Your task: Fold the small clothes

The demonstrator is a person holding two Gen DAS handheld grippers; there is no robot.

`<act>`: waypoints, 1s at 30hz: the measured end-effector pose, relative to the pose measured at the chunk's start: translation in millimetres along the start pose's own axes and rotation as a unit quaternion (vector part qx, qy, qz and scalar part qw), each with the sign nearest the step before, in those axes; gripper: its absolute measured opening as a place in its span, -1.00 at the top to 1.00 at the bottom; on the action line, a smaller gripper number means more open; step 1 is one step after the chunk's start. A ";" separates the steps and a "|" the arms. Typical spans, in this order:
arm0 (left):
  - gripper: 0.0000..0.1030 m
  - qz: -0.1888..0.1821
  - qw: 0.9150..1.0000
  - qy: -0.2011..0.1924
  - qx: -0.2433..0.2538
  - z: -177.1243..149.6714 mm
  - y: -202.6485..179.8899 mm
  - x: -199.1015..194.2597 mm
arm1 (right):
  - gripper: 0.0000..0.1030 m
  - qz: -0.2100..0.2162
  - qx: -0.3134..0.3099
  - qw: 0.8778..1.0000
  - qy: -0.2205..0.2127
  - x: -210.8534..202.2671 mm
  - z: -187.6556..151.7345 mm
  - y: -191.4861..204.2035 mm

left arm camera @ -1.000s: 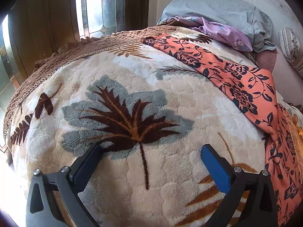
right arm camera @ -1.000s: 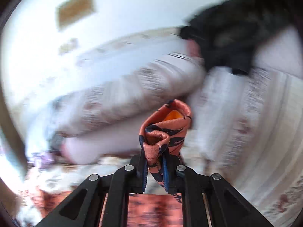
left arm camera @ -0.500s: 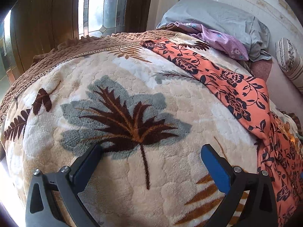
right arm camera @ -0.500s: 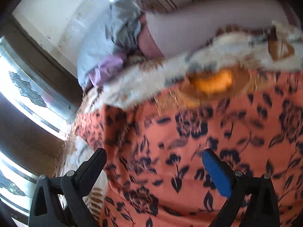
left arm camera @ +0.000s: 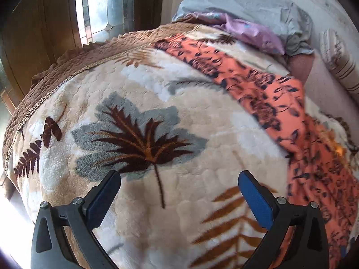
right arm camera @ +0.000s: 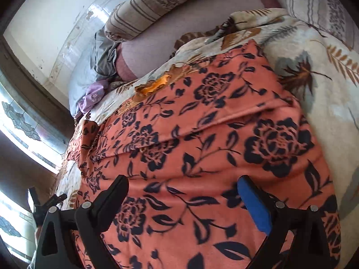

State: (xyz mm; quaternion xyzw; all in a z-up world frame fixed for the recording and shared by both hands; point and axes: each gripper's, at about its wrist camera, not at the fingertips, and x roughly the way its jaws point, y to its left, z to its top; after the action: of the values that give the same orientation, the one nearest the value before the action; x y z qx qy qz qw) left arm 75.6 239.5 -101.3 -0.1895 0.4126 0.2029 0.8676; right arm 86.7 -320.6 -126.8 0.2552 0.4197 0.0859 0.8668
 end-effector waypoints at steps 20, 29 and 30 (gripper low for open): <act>-1.00 -0.278 0.936 0.211 -0.032 13.9 -201.7 84.6 | -0.94 0.039 -0.034 0.998 -0.044 0.0 -15.0 -5.9; -0.33 -0.260 0.938 0.227 -0.009 7.4 -211.6 100.4 | -0.95 0.042 -0.034 0.998 -0.045 -0.1 -15.1 -6.2; -0.20 -0.254 0.941 0.225 -0.003 6.8 -212.2 100.9 | -0.95 0.042 -0.034 0.998 -0.045 0.1 -15.2 -6.2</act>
State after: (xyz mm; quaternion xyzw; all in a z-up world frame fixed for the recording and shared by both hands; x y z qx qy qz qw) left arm 246.1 83.1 -143.2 -0.3311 0.5349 -0.0707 0.7741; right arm 74.7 -320.3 -137.9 0.2460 0.3663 0.1247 0.8887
